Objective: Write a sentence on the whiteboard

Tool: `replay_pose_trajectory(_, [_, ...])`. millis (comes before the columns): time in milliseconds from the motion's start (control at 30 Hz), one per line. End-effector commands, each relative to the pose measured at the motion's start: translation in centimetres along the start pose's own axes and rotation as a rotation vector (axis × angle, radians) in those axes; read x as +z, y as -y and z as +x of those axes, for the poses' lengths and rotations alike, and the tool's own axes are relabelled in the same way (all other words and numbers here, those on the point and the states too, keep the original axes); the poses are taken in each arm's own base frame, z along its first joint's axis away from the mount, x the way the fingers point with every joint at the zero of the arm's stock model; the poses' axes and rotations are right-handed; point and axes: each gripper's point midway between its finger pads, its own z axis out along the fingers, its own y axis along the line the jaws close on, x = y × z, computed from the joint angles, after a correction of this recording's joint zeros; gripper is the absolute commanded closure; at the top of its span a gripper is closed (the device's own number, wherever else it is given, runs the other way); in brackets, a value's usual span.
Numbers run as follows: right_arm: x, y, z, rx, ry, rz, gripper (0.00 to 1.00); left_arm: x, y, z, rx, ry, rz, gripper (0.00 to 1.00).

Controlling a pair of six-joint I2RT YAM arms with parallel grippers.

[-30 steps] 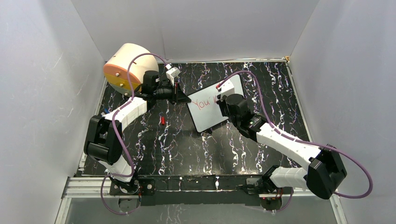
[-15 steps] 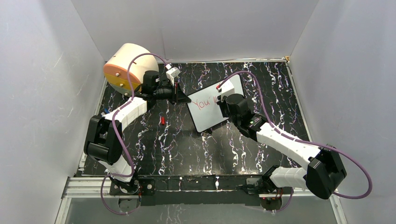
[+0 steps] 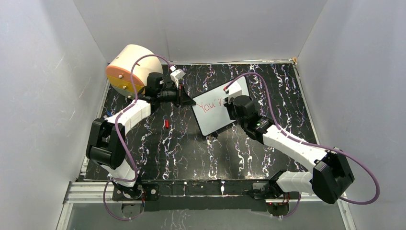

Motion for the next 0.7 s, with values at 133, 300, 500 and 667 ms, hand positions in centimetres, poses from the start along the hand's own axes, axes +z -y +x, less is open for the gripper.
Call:
replay_pose_trajectory(133, [0.3, 1.4, -1.4, 0.02, 0.063, 0.049, 1.0, -0.2, 0.0, 0.0, 0.035, -0.012, -0.016, 1.0])
replay_pose_trajectory(300, [0.5, 1.6, -2.3, 0.013, 0.087, 0.058, 1.0, -0.2, 0.0, 0.1, 0.033, -0.017, -0.012, 1.0])
replay_pose_trajectory(500, [0.7, 1.8, -3.2, 0.015, 0.112, 0.068, 1.0, -0.2, 0.0, 0.1, 0.035, -0.02, -0.011, 1.0])
replay_pose_trajectory(667, [0.8, 1.3, -3.9, 0.013, 0.13, 0.037, 1.0, -0.2, 0.0, 0.1, 0.035, -0.02, -0.011, 1.0])
